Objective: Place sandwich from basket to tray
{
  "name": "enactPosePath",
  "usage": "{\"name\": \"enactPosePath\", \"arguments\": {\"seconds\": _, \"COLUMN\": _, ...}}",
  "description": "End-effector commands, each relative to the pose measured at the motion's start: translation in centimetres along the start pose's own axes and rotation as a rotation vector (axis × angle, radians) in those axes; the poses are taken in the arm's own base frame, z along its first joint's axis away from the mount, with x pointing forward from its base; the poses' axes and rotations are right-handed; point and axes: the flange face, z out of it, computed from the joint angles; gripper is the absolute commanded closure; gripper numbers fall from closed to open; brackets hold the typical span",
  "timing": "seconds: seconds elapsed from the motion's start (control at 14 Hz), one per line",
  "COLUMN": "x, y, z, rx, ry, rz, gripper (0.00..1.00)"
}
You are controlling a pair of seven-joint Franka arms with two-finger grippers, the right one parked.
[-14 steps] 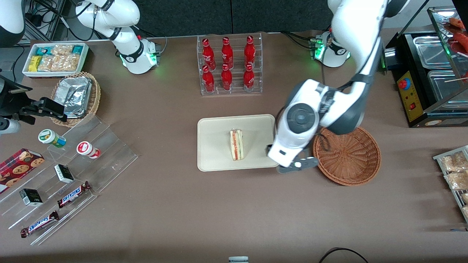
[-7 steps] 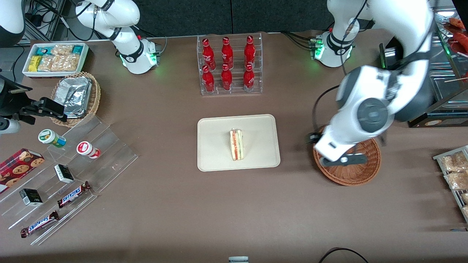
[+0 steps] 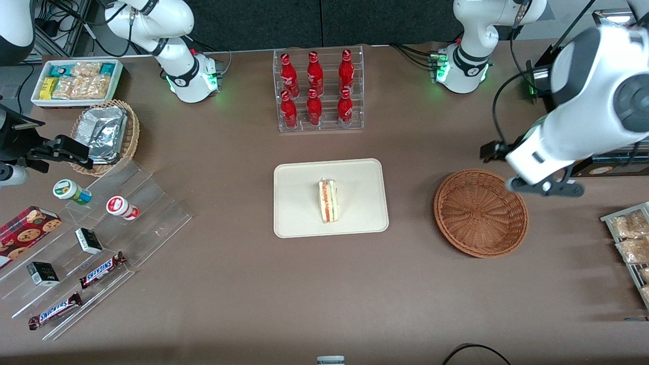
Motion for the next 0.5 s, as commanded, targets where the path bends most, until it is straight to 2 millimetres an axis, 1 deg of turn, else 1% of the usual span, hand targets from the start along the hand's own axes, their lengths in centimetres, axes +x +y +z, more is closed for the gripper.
{"name": "enactPosePath", "arguments": {"seconds": 0.0, "x": -4.3, "y": -2.5, "z": -2.7, "rx": -0.01, "ry": 0.006, "rz": -0.019, "gripper": 0.0}}
{"name": "enactPosePath", "arguments": {"seconds": 0.07, "x": -5.3, "y": -3.8, "z": -3.5, "rx": -0.009, "ry": 0.012, "rz": -0.034, "gripper": 0.0}}
{"name": "enactPosePath", "arguments": {"seconds": 0.14, "x": -6.2, "y": -4.8, "z": -4.1, "rx": -0.006, "ry": 0.017, "rz": -0.041, "gripper": 0.0}}
{"name": "enactPosePath", "arguments": {"seconds": 0.29, "x": -6.4, "y": -7.4, "z": -4.3, "rx": -0.016, "ry": 0.019, "rz": -0.084, "gripper": 0.0}}
{"name": "enactPosePath", "arguments": {"seconds": 0.43, "x": -6.5, "y": -9.6, "z": -4.1, "rx": -0.024, "ry": 0.016, "rz": -0.076, "gripper": 0.0}}
